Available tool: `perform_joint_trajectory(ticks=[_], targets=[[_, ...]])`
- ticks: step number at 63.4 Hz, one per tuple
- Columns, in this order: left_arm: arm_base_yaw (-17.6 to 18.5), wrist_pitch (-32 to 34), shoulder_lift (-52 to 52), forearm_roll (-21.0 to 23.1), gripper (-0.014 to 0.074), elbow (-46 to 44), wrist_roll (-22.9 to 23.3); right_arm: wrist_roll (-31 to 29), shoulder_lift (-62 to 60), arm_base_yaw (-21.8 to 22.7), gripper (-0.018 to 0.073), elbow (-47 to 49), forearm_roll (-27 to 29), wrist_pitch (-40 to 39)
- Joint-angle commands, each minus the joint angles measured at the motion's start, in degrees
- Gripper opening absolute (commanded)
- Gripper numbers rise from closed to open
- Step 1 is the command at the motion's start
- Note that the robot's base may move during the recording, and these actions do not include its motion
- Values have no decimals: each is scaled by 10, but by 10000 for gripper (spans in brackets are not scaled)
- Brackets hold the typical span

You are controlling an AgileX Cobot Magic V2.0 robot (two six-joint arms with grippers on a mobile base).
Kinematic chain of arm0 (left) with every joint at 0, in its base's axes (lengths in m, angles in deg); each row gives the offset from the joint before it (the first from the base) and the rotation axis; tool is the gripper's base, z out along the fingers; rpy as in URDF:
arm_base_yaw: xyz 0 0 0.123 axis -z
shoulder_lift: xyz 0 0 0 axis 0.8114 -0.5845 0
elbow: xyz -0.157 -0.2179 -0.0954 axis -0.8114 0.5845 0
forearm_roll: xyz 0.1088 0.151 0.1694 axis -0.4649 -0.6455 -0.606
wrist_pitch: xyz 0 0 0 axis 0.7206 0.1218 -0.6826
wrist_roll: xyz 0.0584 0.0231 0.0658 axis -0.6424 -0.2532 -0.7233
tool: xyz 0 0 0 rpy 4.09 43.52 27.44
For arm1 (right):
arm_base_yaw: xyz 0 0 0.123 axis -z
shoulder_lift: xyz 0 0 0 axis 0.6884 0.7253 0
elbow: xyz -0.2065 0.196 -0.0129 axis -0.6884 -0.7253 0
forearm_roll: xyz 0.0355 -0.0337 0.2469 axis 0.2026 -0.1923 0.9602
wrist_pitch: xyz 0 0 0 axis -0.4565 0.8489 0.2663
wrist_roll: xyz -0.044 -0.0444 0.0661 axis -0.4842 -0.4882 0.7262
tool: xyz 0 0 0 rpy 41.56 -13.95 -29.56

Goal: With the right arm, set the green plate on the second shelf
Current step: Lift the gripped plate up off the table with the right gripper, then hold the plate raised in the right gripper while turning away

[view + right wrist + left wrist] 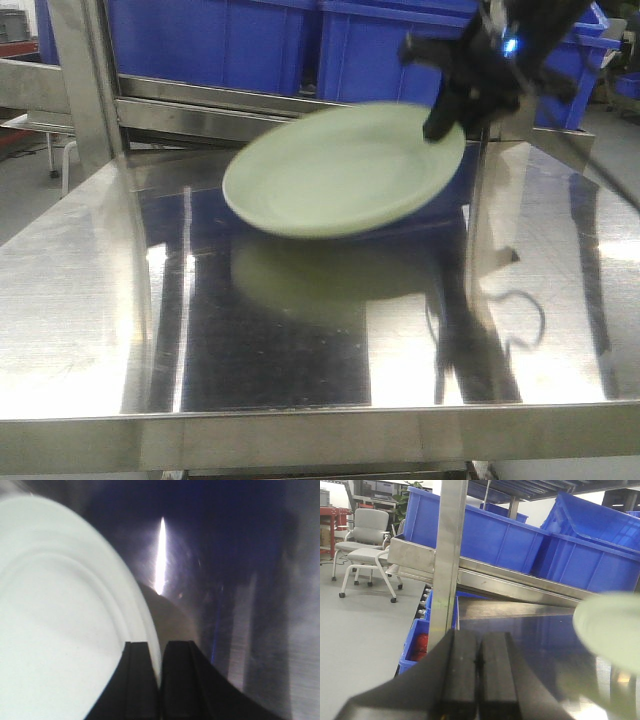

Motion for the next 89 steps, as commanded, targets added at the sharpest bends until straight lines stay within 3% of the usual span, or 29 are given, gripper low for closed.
perform_joint_trajectory(ticks=[1,13,20,37,46,54,61,69,75,83,89], targets=[[3,45,9,3,130,23,2,-1,-88,1,56,20,-1,-42],[3,45,9,3,130,23,2,-1,-209,1,56,19,-75,-47],[3,45,9,3,130,23,2,-2,-280,1,56,-3,-91,-63],[3,45,9,3,130,23,2,-2,-535,1,56,-234,-125,-246],[3,45,9,3,130,23,2,-3,-666,4,56,-362,-171,-290],[3,45,9,3,130,23,2,-3,-756,5,56,-435,-189,-268],[3,45,9,3,130,23,2,-3,-802,5,56,-464,-200,-200],[3,45,9,3,130,23,2,0,-833,5,56,-490,-250,-127],[3,45,9,3,130,23,2,10,-854,5,56,-519,-253,-157],[3,45,9,3,130,23,2,82,-870,5,56,-571,-251,-240],[3,45,9,3,130,23,2,89,-872,5,56,-609,-252,-302]])
